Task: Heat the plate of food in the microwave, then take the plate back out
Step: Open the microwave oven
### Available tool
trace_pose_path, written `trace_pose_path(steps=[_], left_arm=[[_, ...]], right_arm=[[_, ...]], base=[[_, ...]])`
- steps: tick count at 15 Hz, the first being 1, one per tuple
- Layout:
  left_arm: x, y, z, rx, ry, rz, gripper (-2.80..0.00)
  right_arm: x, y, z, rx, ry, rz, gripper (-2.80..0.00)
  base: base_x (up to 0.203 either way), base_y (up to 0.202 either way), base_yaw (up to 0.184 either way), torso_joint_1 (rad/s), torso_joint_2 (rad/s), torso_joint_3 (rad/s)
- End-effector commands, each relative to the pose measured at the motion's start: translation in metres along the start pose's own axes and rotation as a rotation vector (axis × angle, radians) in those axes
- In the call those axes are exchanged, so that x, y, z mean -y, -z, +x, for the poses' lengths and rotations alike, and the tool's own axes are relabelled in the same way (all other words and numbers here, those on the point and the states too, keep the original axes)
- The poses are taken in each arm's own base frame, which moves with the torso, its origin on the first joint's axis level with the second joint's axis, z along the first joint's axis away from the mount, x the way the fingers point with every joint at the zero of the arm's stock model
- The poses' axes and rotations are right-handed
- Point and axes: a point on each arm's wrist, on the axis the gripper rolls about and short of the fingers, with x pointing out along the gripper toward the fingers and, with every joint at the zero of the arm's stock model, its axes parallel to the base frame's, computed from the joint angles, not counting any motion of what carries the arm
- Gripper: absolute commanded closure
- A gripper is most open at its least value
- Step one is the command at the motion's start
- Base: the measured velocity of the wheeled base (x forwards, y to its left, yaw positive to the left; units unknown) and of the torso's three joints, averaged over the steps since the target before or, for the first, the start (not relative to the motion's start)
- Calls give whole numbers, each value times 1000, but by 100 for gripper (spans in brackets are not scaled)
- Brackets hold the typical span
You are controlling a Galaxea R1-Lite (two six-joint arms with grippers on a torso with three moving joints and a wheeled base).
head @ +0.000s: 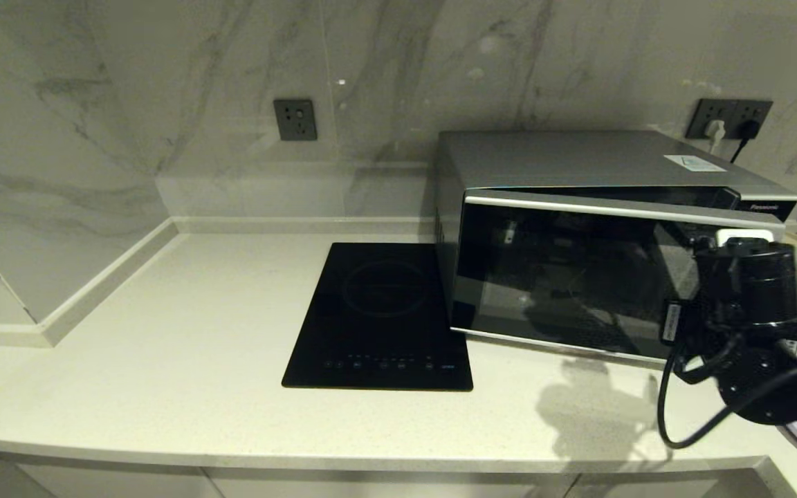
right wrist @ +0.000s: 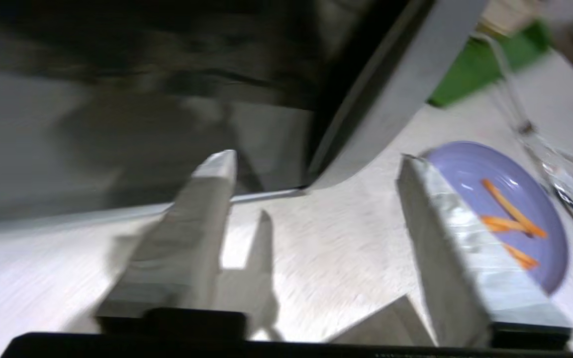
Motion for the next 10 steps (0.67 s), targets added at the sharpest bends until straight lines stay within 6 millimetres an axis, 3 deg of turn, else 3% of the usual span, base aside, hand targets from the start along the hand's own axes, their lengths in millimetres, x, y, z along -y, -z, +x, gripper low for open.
trace_pose_path(steps=[1, 3, 5, 8, 10], left_arm=[[0, 0, 0, -1, 0, -1, 0], [0, 0, 0, 0, 0, -1, 0], [0, 0, 0, 0, 0, -1, 0], [0, 0, 0, 0, 0, -1, 0], [0, 0, 0, 0, 0, -1, 0]], right_arm=[[43, -25, -69, 24, -170, 12, 0], [62, -53, -91, -26, -259, 38, 0], [70, -79, -92, -87, -302, 83, 0], [55, -99, -53, -161, -206, 133, 0], [47, -112, -38, -168, -196, 162, 0]], base=[[0, 0, 0, 0, 0, 0], [0, 0, 0, 0, 0, 0], [0, 0, 0, 0, 0, 0], [0, 0, 0, 0, 0, 0], [0, 0, 0, 0, 0, 0]])
